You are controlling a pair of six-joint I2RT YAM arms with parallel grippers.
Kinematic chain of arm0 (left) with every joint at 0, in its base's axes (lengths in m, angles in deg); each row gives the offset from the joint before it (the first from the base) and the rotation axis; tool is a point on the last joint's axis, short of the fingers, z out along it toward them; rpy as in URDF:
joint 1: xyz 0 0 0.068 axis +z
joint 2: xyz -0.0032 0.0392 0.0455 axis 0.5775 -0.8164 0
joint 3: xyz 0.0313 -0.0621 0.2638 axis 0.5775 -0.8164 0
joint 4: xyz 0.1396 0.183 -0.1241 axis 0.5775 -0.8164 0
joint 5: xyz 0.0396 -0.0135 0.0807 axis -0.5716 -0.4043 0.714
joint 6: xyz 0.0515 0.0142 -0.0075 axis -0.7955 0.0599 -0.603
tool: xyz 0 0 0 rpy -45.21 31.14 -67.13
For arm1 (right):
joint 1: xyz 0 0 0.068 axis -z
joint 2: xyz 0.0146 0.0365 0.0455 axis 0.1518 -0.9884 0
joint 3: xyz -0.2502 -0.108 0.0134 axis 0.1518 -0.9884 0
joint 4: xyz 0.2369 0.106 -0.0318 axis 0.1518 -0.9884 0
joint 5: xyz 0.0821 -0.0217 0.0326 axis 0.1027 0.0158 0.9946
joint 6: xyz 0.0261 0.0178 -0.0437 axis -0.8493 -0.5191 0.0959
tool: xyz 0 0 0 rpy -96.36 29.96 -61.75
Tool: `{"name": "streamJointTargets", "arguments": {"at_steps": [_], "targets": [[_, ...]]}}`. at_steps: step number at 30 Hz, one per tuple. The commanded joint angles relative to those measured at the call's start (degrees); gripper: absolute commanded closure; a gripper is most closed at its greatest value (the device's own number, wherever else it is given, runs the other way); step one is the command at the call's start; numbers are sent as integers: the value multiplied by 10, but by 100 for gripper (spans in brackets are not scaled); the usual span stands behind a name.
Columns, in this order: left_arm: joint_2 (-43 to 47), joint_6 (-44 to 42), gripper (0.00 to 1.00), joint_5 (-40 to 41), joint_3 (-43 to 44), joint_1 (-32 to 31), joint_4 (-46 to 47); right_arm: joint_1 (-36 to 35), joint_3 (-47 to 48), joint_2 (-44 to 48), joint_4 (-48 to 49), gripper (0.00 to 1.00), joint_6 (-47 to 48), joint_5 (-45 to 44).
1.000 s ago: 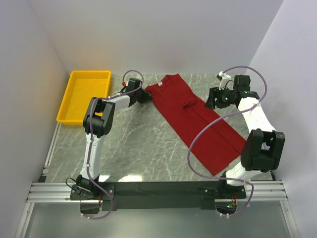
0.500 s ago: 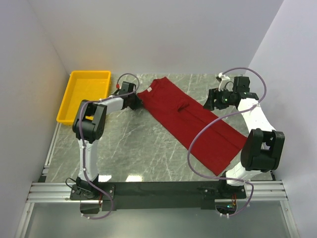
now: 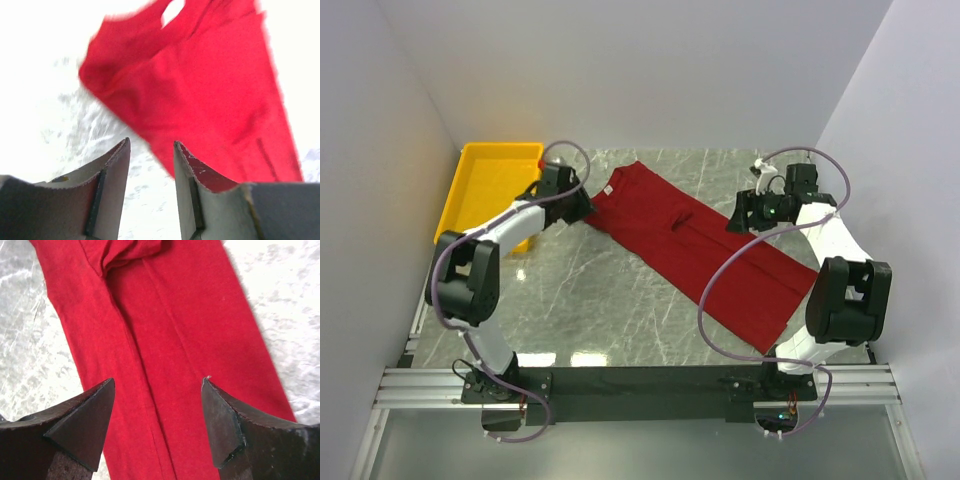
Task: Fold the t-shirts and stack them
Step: Fold the tshirt
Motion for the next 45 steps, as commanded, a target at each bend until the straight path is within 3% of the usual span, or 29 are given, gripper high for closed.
{"name": "streamJointTargets", "arguments": {"at_steps": [1, 11, 18, 45], "targets": [[23, -54, 55, 31, 58, 18, -48, -12, -3, -6, 9, 24, 8, 14], [-77, 44, 64, 92, 138, 36, -126, -29, 2, -18, 14, 23, 0, 12], [-141, 46, 69, 101, 178, 36, -143, -29, -2, -21, 15, 23, 1, 8], [-188, 54, 71, 60, 183, 36, -113, -29, -6, -27, 16, 22, 2, 6]]}}
